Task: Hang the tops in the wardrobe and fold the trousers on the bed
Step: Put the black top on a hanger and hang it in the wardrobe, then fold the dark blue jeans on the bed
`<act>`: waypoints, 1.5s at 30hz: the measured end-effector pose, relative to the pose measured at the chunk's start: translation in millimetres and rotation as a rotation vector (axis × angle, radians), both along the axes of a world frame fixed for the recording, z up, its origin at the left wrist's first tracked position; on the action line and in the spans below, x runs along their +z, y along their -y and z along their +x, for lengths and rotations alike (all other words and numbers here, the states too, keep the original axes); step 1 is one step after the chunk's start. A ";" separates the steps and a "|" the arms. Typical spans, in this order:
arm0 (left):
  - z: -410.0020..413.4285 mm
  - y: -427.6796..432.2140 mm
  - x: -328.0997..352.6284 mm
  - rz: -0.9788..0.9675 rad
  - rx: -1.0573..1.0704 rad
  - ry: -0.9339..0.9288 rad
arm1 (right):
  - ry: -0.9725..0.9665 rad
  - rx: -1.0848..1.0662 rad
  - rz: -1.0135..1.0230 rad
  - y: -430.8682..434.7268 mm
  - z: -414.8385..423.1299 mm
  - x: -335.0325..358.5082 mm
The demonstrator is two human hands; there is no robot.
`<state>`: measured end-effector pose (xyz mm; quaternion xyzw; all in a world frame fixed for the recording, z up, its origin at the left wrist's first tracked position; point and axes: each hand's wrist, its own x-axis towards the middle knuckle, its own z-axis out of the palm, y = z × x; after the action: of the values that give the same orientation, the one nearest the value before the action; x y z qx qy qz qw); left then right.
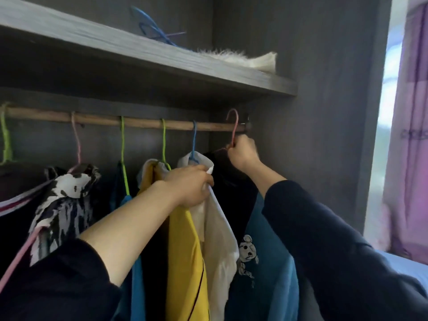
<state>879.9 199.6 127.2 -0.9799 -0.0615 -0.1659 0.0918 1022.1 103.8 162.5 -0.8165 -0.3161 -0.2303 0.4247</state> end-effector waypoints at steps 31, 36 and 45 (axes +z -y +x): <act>0.8 15.7 -27.8 -0.004 -0.028 0.378 | 0.192 -0.032 -0.054 60.6 -31.8 -80.3; 1.9 68.2 -42.3 -0.144 -0.142 0.505 | 0.232 -0.019 -0.085 136.5 -78.3 -99.1; 10.0 228.3 -107.6 -0.245 -0.521 0.751 | 0.242 -0.128 -0.071 310.6 -106.0 -152.8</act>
<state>889.9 -28.7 19.6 -0.8386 0.1382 -0.5178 -0.0978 916.1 -206.8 9.6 -0.8157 -0.3201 -0.3426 0.3388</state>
